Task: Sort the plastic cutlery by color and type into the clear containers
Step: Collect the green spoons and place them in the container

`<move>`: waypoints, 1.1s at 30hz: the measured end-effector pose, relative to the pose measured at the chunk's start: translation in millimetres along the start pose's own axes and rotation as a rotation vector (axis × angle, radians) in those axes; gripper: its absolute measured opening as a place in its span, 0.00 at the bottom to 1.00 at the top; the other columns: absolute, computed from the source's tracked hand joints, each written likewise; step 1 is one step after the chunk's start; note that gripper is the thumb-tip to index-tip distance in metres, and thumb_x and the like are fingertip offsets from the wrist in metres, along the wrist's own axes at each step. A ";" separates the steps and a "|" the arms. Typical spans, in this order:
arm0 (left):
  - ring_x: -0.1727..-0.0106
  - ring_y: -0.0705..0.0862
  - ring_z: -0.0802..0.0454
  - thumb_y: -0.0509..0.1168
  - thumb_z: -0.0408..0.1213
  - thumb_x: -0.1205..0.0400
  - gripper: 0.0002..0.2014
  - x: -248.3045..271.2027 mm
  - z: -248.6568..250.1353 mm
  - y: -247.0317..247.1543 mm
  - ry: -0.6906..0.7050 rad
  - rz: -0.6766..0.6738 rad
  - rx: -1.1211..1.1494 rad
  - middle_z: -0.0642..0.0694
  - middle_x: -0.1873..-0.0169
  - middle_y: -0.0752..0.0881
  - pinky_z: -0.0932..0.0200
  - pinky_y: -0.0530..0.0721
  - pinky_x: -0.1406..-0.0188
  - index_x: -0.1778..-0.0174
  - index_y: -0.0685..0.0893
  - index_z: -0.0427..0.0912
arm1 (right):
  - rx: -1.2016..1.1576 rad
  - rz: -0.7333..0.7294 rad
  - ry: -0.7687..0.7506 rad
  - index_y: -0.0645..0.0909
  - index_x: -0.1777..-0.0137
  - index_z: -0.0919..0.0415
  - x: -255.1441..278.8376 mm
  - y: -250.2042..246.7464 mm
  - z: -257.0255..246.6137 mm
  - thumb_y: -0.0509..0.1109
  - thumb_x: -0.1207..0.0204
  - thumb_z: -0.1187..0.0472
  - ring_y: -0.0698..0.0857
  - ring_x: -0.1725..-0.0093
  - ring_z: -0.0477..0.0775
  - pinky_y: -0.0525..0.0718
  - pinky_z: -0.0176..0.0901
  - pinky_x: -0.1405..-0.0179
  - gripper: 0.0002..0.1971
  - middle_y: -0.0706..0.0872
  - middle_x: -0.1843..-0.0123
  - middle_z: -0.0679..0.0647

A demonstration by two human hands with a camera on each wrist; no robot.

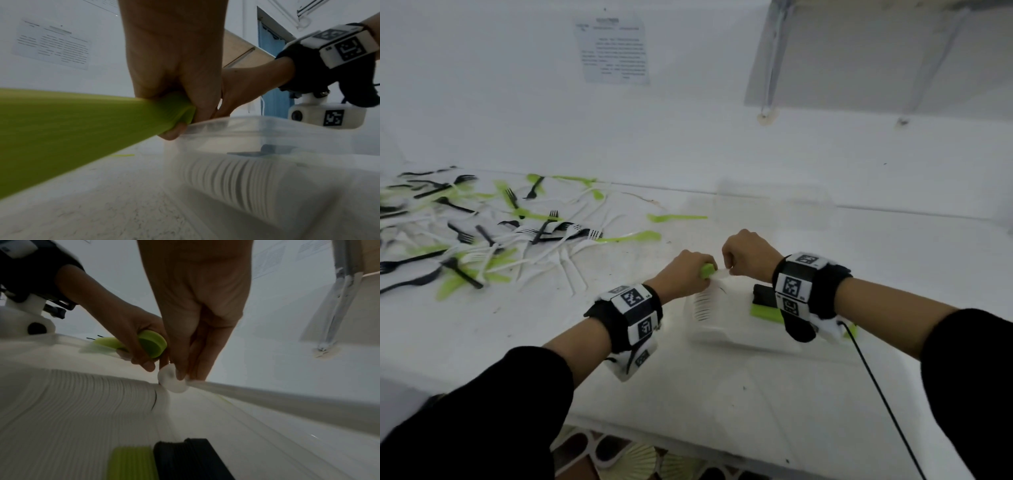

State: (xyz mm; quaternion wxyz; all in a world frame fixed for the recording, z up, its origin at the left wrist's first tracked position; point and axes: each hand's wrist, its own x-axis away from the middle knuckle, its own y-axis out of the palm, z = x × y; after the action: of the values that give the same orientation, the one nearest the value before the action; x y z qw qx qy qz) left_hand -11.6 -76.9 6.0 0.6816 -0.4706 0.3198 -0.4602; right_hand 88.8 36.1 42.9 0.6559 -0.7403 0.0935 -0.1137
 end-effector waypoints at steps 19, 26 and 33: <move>0.72 0.79 0.66 0.77 0.39 0.30 0.18 0.1 -4.2 -22.9 0.105 -0.505 0.103 0.51 0.55 0.86 0.68 0.78 0.77 0.45 0.86 0.50 | -0.665 -0.291 0.118 0.83 0.68 0.61 47.3 2.9 0.5 0.80 0.36 0.73 0.84 0.77 0.45 0.86 0.35 0.72 0.09 0.85 0.78 0.49; 0.63 0.78 0.59 0.76 0.39 0.28 0.18 -5.3 -5.4 -15.9 0.072 -0.435 0.130 0.48 0.40 0.76 0.70 0.76 0.77 0.43 0.83 0.54 | -0.587 -0.371 0.055 0.84 0.67 0.61 50.8 2.8 -4.9 0.77 0.34 0.74 0.83 0.78 0.42 0.84 0.31 0.74 0.08 0.85 0.73 0.54; 0.63 0.79 0.57 0.75 0.36 0.28 0.16 -10.0 -6.3 -7.7 0.053 -0.385 0.135 0.46 0.41 0.78 0.69 0.76 0.80 0.45 0.85 0.49 | -0.656 -0.359 0.076 0.86 0.55 0.73 48.3 10.0 -2.1 0.76 0.33 0.76 0.85 0.74 0.46 0.89 0.37 0.67 0.07 0.86 0.70 0.55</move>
State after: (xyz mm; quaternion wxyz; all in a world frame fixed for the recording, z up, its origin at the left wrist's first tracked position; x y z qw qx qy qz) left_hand -23.3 -70.9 11.1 0.6024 -0.4638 0.2102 -0.6146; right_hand 134.5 19.0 35.4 0.3496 -0.9109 0.0179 -0.2184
